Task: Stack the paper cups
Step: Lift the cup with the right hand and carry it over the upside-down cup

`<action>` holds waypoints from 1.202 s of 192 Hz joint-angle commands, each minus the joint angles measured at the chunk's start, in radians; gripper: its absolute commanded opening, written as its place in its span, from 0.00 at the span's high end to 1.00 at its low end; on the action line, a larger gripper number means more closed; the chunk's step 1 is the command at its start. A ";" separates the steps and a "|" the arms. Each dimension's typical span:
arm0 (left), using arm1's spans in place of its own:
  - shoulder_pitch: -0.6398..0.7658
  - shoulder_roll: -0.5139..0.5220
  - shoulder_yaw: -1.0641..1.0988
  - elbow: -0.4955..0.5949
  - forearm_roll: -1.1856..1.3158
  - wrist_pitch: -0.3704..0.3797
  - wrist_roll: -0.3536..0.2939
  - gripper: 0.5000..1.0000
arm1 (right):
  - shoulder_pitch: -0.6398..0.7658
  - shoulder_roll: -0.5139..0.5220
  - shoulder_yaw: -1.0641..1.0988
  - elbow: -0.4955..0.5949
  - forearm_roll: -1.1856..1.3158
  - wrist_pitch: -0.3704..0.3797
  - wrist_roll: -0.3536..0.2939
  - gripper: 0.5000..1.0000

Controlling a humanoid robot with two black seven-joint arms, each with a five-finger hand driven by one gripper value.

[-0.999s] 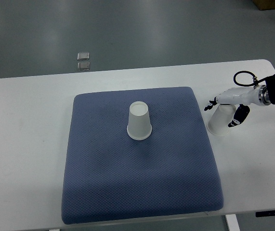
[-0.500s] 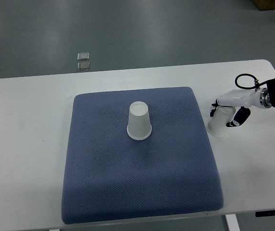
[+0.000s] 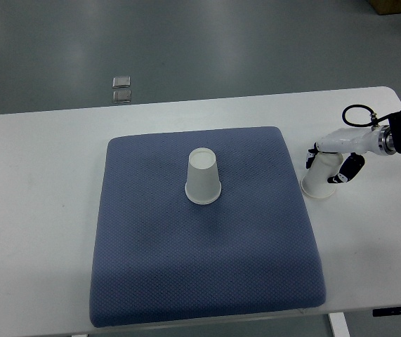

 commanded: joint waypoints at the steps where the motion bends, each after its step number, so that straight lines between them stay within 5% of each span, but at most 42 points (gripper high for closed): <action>1: 0.000 0.000 0.000 0.000 0.000 0.000 0.000 0.00 | 0.016 0.000 0.001 0.000 0.000 0.004 0.005 0.71; 88: -0.001 0.000 0.000 0.000 0.000 0.000 0.000 0.00 | 0.191 0.007 -0.001 0.009 -0.005 0.059 0.026 0.70; 231: 0.000 0.000 0.000 0.000 0.000 0.000 0.000 0.00 | 0.548 0.242 0.001 0.130 0.005 0.309 0.054 0.69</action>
